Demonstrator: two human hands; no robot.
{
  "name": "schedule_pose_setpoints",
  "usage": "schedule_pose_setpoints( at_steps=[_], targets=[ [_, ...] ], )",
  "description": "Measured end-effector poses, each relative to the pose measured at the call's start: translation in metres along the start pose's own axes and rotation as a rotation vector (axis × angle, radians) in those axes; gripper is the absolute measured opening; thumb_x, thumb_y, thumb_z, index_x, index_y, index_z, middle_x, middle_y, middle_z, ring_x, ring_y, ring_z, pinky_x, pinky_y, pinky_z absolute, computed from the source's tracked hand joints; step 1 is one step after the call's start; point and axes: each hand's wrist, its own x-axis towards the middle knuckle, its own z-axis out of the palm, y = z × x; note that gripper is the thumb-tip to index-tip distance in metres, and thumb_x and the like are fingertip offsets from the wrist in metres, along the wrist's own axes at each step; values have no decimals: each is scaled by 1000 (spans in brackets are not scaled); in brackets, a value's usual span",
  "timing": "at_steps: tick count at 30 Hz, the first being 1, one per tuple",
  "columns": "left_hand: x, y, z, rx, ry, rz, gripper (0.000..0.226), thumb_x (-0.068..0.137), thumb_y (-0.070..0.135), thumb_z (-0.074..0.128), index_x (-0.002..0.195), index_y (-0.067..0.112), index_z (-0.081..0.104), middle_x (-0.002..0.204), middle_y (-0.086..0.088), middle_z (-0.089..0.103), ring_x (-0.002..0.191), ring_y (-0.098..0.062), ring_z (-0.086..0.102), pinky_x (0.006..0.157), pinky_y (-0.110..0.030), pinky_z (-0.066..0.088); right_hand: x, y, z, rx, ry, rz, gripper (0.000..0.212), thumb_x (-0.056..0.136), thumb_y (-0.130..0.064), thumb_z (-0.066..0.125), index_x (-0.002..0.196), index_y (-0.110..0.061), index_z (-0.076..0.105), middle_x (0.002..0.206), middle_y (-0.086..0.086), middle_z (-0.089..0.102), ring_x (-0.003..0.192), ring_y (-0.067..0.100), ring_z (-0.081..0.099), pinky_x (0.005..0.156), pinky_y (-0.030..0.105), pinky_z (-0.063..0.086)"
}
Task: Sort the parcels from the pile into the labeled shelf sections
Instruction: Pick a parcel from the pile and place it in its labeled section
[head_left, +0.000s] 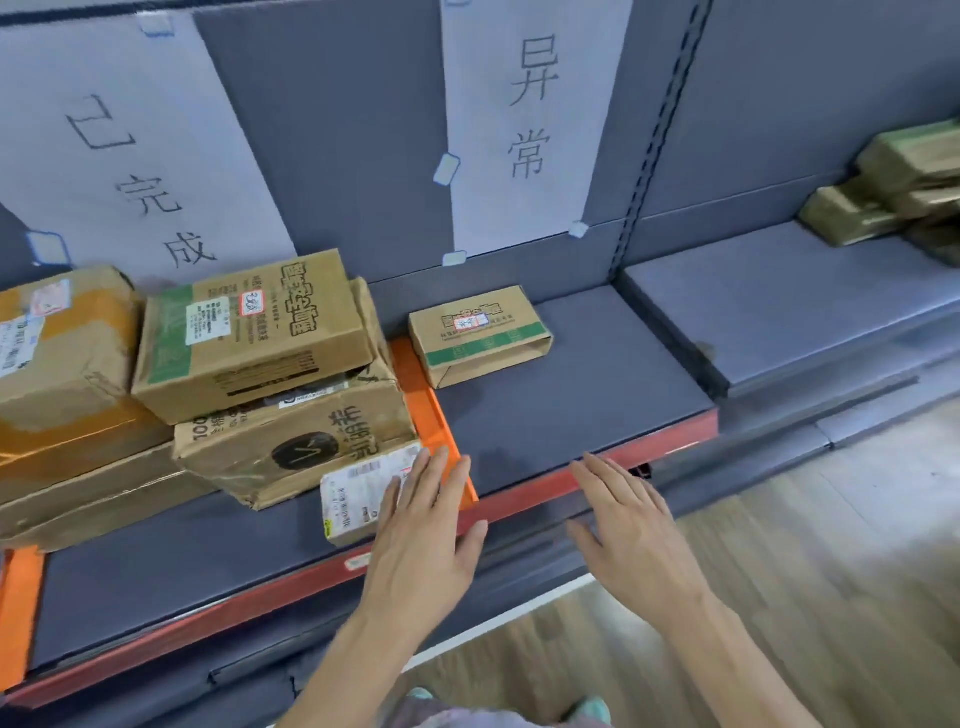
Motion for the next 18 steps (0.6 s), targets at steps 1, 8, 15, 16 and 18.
schedule_pose_setpoints(
  at_steps=[1, 8, 15, 16, 18],
  targets=[
    [6, 16, 4, -4, -4, 20, 69, 106, 51, 37, 165, 32, 7, 172, 10, -8, 157, -9, -15, 124, -33, -8, -4, 15, -5, -1, 6, 14, 64, 104, -44, 45, 160, -26, 21, 167, -11, 17, 154, 7, 11, 125, 27, 7],
    [45, 128, 39, 18, -59, 179, 69, 107, 51, 37, 164, 32, 5, 173, 8, -4, 158, -12, -12, 123, -33, -7, -37, 131, -37, -7, 54, 145, 64, 104, -49, 44, 160, -28, 21, 167, -13, 18, 154, 7, 11, 123, 27, 4],
    [79, 219, 70, 3, -135, 299, 72, 107, 49, 38, 165, 29, 1, 173, 7, -9, 157, -12, -16, 124, -34, -8, -82, 224, -61, -38, 65, 282, 67, 104, -47, 44, 161, -28, 17, 167, -10, 17, 155, 11, 11, 125, 34, 10],
    [84, 231, 74, 8, -151, 326, 72, 107, 49, 39, 165, 29, 0, 173, 7, -10, 157, -12, -17, 125, -34, -7, -88, 235, -63, -35, 74, 307, 67, 103, -47, 45, 161, -27, 18, 167, -10, 18, 155, 11, 11, 125, 33, 10],
    [96, 256, 81, 19, -184, 384, 73, 107, 50, 38, 165, 29, -1, 172, 6, -11, 157, -12, -18, 125, -35, -7, -101, 255, -68, -24, 102, 364, 66, 103, -46, 45, 161, -27, 19, 167, -10, 19, 155, 11, 11, 125, 32, 9]
  ],
)
